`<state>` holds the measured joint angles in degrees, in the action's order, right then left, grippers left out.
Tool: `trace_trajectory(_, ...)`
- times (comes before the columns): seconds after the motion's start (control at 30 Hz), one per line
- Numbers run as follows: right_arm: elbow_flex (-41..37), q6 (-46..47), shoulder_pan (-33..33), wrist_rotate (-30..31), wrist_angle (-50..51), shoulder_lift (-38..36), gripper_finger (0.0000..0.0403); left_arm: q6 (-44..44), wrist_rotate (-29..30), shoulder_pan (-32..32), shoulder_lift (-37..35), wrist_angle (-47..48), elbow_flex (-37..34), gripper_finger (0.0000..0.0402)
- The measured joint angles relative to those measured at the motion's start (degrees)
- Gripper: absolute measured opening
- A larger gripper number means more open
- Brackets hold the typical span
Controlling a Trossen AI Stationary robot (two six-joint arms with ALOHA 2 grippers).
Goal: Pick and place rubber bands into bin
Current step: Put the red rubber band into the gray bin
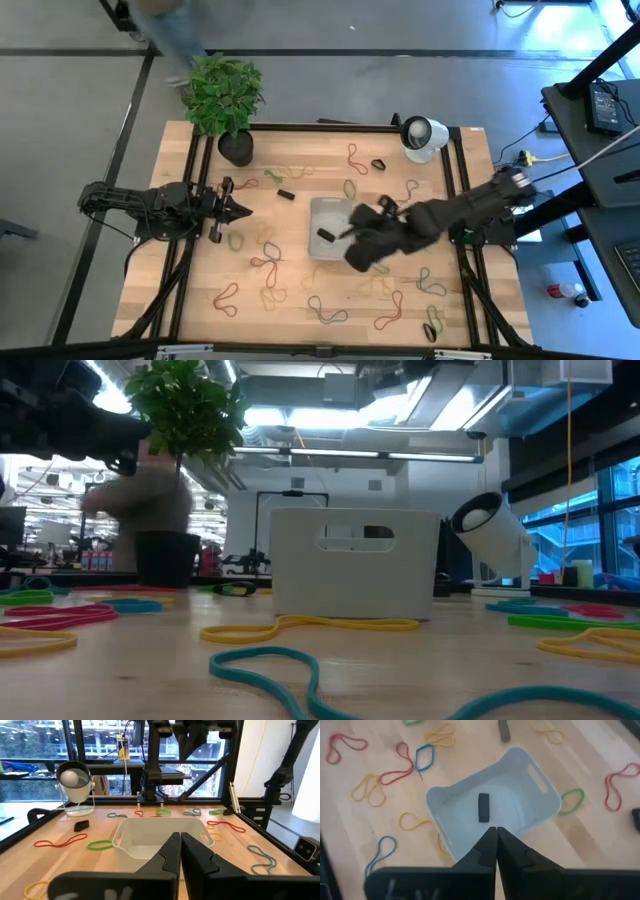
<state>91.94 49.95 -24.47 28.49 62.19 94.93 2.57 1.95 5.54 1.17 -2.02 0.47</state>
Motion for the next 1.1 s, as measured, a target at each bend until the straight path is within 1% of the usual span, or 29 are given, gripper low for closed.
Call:
trace_trajectory(0.07, -6.93, 2.34, -2.10, 1.49, -4.94, -4.56, 0.0012, 1.61, 0.35, 0.00, 0.00, -0.04, 0.00, 0.0006)
trace_trajectory(0.17, -17.19, 3.60, -4.47, 2.51, -12.85, -11.00, 0.0004, 5.29, 2.59, 0.00, 0.48, 0.00, 0.32, 0.0002)
trace_trajectory(0.3, -30.18, 3.53, -5.41, 2.74, -21.09, -19.04, 0.0006, 5.68, 5.47, 0.01, 4.40, 0.46, 2.94, 0.0002)
trace_trajectory(0.4, -39.30, 1.92, -5.37, 2.78, -27.20, -25.05, 0.0004, 5.38, 9.66, 0.00, 9.99, 0.76, 6.23, 0.0002)
trace_trajectory(0.53, -50.51, -4.42, -3.76, 2.64, -37.18, -34.18, 0.0003, 5.66, 15.90, -0.02, 19.95, 2.96, 12.57, 0.0002)
trace_trajectory(0.63, -57.38, -9.84, -1.49, 1.73, -43.22, -40.88, 0.0003, 6.15, 22.01, -0.32, 27.86, 8.78, 18.44, 0.0003)
trace_trajectory(0.7, -61.01, -12.56, 0.39, 0.60, -46.01, -45.29, 0.0002, 7.73, 24.93, -1.24, 33.05, 14.06, 22.52, 0.0003)
trace_trajectory(0.77, -64.03, -15.13, 2.58, -1.43, -48.47, -48.97, 0.0002, 10.02, 25.22, -2.92, 37.68, 20.47, 26.69, 0.0006)
trace_trajectory(0.9, -67.74, -18.96, 6.90, -6.11, -49.70, -54.89, 0.0002, 16.76, 22.11, -7.86, 45.63, 36.42, 33.65, 0.0028)
trace_trajectory(0.97, -68.87, -20.75, 8.94, -8.24, -49.65, -56.83, 0.0002, 21.48, 20.51, -10.87, 48.88, 42.56, 35.11, 0.0048)
trace_trajectory(1.1, -69.61, -23.30, 12.27, -12.78, -49.59, -58.66, 0.0002, 29.72, 16.64, -17.10, 54.21, 48.74, 35.46, 0.0100)
